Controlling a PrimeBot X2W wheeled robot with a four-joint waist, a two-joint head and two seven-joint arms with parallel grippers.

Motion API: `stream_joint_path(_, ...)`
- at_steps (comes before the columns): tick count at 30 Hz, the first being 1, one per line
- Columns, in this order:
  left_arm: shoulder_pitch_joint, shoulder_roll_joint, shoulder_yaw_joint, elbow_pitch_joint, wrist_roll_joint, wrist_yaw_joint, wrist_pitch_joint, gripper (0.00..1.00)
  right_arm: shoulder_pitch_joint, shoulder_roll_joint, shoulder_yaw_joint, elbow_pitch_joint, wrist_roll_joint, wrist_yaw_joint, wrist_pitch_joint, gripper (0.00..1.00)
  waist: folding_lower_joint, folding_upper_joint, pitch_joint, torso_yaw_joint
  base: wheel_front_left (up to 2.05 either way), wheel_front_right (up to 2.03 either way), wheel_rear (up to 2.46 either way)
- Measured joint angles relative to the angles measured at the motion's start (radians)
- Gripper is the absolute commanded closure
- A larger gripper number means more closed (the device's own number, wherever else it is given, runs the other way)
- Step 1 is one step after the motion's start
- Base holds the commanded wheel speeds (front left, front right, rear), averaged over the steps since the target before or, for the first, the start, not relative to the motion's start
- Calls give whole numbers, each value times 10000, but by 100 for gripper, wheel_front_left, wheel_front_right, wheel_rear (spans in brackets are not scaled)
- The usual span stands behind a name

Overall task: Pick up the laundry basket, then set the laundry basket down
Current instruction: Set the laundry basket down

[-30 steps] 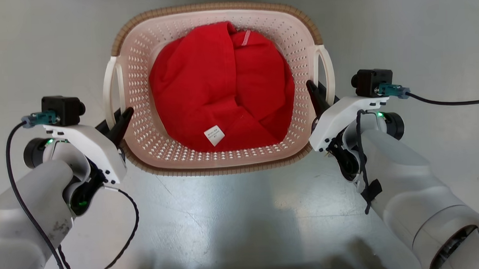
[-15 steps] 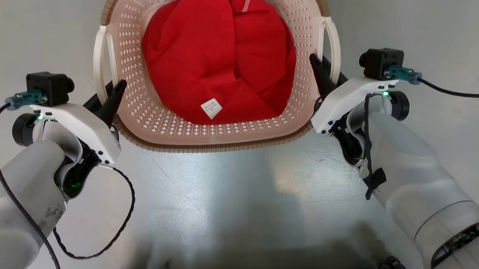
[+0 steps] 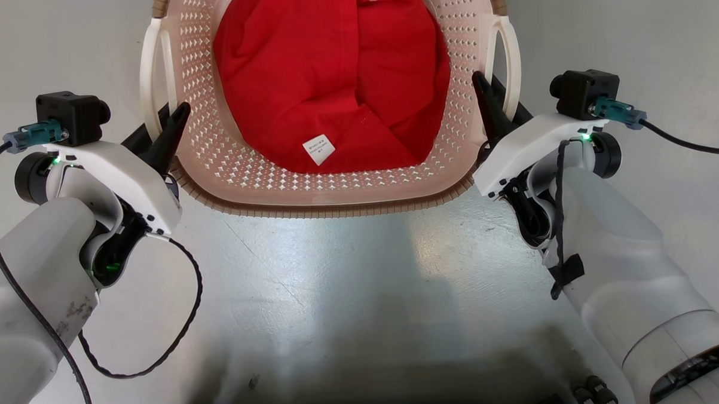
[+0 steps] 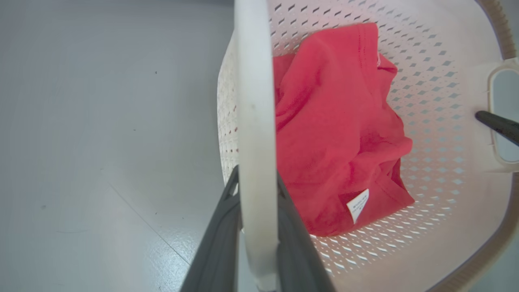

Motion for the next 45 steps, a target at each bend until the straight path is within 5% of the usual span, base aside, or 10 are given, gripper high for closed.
stream_joint_path(18,-190,8,-107,8,-19,0,0,100,15,8,-270,-79,-253,19,-13,100,0,0,202,-27,0,0,0)
stream_joint_path(19,-191,15,-117,8,-21,0,0,100,15,15,-293,-84,-276,21,-13,85,0,0,204,-34,0,0,0)
stream_joint_path(20,-196,15,-132,8,-42,0,0,84,15,19,-318,-88,-278,25,-13,66,0,0,205,-36,0,0,0)
stream_joint_path(21,-206,15,-153,4,-90,-8,0,18,15,12,-355,-90,-301,48,-12,7,0,0,207,-40,0,0,0)
stream_joint_path(22,-211,33,-192,-2,-92,-65,0,0,16,-17,-408,-92,-345,48,-12,0,0,0,206,-44,0,0,0)
stream_joint_path(45,-210,221,-314,81,-167,-109,0,0,195,-372,-462,-403,-265,46,-13,0,-1,0,-154,-147,0,0,0)
